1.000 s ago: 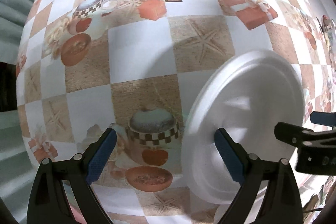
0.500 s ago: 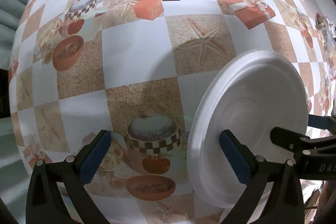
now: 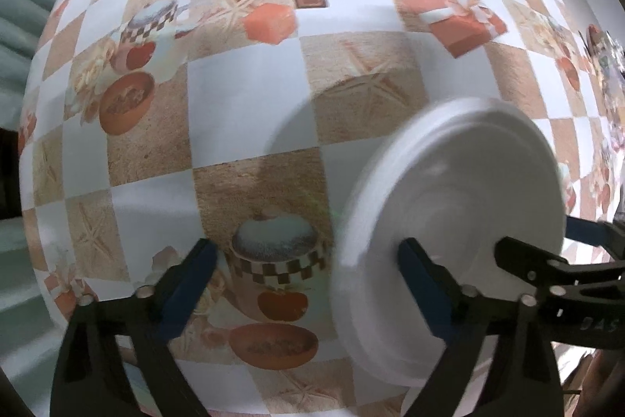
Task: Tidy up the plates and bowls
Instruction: 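Lift the plate with the left gripper while the right gripper closes on its rim, then carry the white plate with both grippers onto the white plate stack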
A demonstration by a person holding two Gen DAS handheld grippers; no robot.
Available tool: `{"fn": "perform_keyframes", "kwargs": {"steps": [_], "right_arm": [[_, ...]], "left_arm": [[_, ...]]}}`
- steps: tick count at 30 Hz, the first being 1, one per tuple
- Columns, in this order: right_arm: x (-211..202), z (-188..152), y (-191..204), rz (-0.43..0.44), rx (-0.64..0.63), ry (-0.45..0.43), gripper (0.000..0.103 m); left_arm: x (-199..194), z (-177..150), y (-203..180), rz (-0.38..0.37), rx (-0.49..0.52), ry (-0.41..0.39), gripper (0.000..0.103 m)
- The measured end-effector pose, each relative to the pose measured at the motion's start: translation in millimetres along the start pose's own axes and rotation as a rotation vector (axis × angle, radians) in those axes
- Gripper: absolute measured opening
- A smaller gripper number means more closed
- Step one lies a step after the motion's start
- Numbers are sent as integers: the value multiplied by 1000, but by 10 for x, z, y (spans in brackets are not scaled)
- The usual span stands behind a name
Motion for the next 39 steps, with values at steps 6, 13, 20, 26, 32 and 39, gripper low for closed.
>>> {"fn": "perform_keyframes", "kwargs": {"steps": [6, 13, 20, 26, 32, 39], "right_arm": [[-64, -92, 135, 14, -50, -27, 66], [-93, -147, 322, 112, -69, -18, 17], [-248, -95, 297, 133, -57, -45, 17], [-501, -72, 329, 146, -57, -80, 17], [-767, -233, 316, 156, -61, -108, 17], [-903, -515, 315, 159, -37, -116, 17]], "left_arm": [[-122, -9, -110, -17, 38, -30, 60], [-222, 41, -190, -34, 49, -28, 36], [-422, 151, -102, -74, 4, -45, 28], [-724, 202, -65, -50, 8, -102, 28], [-983, 124, -31, -44, 25, -143, 28], [-1169, -167, -92, -41, 71, -170, 28]]}}
Point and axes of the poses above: each gripper's, at about its wrist camera, not at the fingertips, and x roughly the way its jaws point, y to its left, z to its top, the point moved 2 cm from there along x, roughly the way its jaws point, and after that the axes turned 15 degrees about z, right-handed, at the moved point
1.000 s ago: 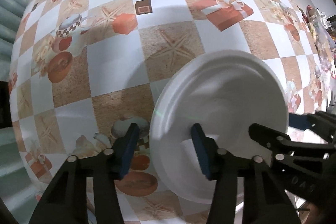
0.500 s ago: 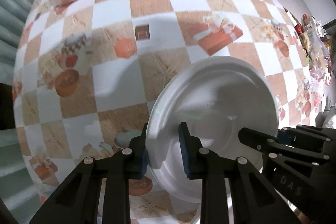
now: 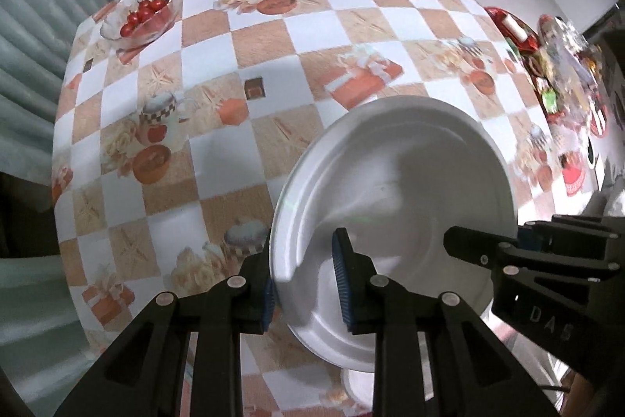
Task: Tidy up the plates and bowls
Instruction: 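Carry the white plate with both grippers onto the white plate stack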
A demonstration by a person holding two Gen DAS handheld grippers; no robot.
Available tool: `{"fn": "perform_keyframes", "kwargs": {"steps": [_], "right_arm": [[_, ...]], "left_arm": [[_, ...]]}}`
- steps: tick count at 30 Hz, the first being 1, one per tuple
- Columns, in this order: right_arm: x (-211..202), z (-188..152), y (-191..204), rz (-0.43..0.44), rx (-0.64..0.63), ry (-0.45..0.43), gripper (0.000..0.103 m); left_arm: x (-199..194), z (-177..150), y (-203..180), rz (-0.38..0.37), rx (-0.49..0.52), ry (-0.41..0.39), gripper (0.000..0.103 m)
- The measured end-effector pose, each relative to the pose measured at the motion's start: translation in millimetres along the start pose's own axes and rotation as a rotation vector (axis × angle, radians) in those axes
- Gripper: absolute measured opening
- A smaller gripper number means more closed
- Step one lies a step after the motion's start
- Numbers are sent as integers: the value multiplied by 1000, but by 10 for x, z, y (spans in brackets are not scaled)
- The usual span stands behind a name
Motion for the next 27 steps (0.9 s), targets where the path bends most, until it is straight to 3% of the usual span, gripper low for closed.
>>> {"fn": "perform_keyframes", "kwargs": {"steps": [16, 27], "right_arm": [[-55, -920, -259, -37, 130, 6, 17], [24, -1165, -263, -27, 175, 1, 17]], "left_arm": [[-180, -843, -489, -54, 187, 41, 29], [-129, -938, -526, -48, 220, 65, 29]]}}
Point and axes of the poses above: each gripper's, at about its wrist camera, not at the fingertips, and x roughly the way its jaws point, y to its left, z to its top, the point moved 2 cm from there along x, roughly the way its jaws point, and after that the axes turned 15 degrees about z, right-handed, at the moved point
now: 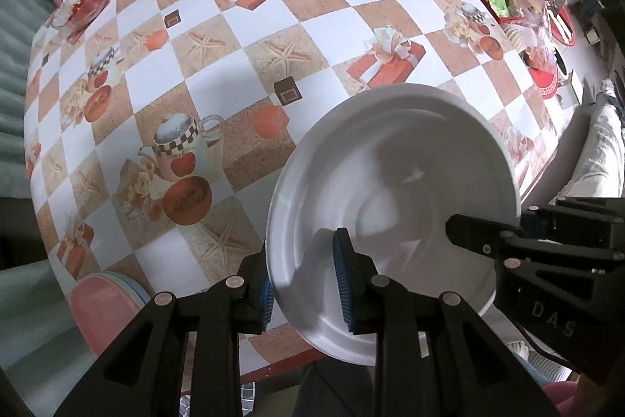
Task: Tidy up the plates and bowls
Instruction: 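Carry the white plate with both grippers onto the white plate stack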
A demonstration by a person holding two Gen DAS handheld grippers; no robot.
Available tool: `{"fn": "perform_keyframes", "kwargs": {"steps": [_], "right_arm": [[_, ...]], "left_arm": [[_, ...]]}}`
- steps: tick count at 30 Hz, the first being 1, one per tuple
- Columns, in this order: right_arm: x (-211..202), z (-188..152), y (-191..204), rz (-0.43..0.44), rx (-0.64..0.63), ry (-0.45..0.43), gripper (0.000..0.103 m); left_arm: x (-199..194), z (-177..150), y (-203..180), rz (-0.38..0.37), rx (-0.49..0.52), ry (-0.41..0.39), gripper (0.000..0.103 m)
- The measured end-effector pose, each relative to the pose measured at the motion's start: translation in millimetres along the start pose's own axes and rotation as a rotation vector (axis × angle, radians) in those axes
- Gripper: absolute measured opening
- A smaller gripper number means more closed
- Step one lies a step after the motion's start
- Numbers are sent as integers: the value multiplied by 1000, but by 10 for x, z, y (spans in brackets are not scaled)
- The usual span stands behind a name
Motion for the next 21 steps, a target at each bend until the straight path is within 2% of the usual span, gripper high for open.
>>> {"fn": "perform_keyframes", "kwargs": {"steps": [21], "right_arm": [[89, -52, -33, -3, 20, 19, 18]], "left_arm": [[69, -63, -44, 7, 18, 21, 29]]}}
Point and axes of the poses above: each gripper's, at about its wrist camera, not at the fingertips, and x roughly the way its jaws point, y to its left, z to its top, the point moved 2 cm from there along x, roughly the way its jaws point, and after that the axes turned 15 degrees about z, right-handed, at the moved point
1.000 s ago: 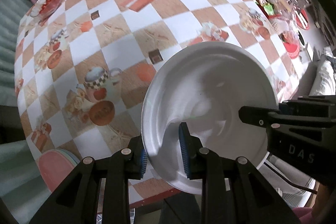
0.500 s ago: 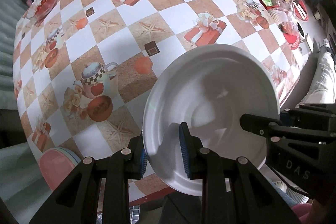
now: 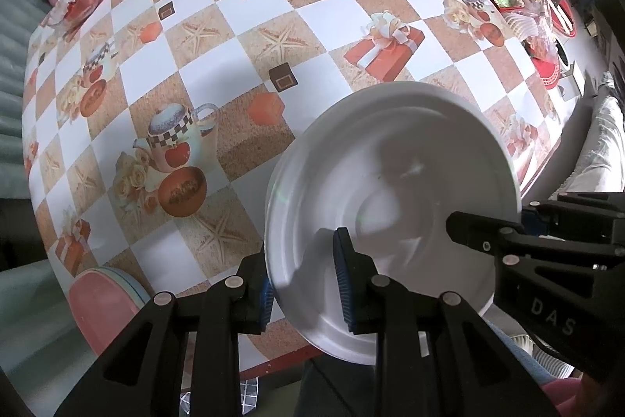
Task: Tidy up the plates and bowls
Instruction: 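Carry the white plate with both grippers onto the white plate stack, then open both grippers to release the white plate on the stack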
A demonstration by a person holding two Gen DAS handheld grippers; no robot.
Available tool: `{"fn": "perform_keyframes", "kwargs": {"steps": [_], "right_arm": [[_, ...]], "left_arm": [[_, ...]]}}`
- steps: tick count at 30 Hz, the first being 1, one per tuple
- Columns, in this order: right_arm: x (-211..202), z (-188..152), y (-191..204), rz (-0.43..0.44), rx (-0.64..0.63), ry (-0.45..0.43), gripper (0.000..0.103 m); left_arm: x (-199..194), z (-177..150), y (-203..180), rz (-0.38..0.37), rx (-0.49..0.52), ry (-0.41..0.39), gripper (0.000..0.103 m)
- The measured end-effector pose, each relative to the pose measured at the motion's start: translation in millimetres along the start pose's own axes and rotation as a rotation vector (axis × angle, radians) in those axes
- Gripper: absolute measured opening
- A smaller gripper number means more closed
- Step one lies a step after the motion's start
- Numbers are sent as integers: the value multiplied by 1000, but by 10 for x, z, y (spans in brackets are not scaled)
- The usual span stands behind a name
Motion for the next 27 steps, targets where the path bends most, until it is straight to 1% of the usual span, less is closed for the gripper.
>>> {"fn": "perform_keyframes", "kwargs": {"steps": [16, 19, 21, 23, 24, 25, 26, 27], "right_arm": [[68, 46, -35, -14, 11, 5, 18], [65, 66, -34, -8, 8, 1, 18], [66, 91, -25, -24, -4, 4, 18], [63, 103, -28, -29, -4, 7, 27], [47, 111, -44, -40, 1, 1, 38], [29, 118, -60, -47, 4, -5, 52], [-2, 130, -98, -62, 14, -16, 59], [-26, 137, -123, -62, 22, -25, 69]], "left_arm": [[85, 29, -9, 11, 6, 6, 29], [96, 38, 2, 5, 4, 8, 39], [78, 47, 3, 11, 8, -5, 57], [27, 62, 21, 35, 5, -40, 62], [-1, 71, 47, 50, 0, -59, 63], [-20, 81, 78, 61, -11, -71, 64], [-28, 91, 128, 66, -31, -77, 67], [-25, 99, 187, 56, -53, -75, 71]]}}
Point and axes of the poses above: each gripper's, at about its wrist camera, not at the fingertips, and x roughly the way its jaws point, y to its left, z to its top, the point moved 2 cm from there along x, roughly the way its jaws point, and after that the axes turned 15 degrees about z, right-handed, at the moved point
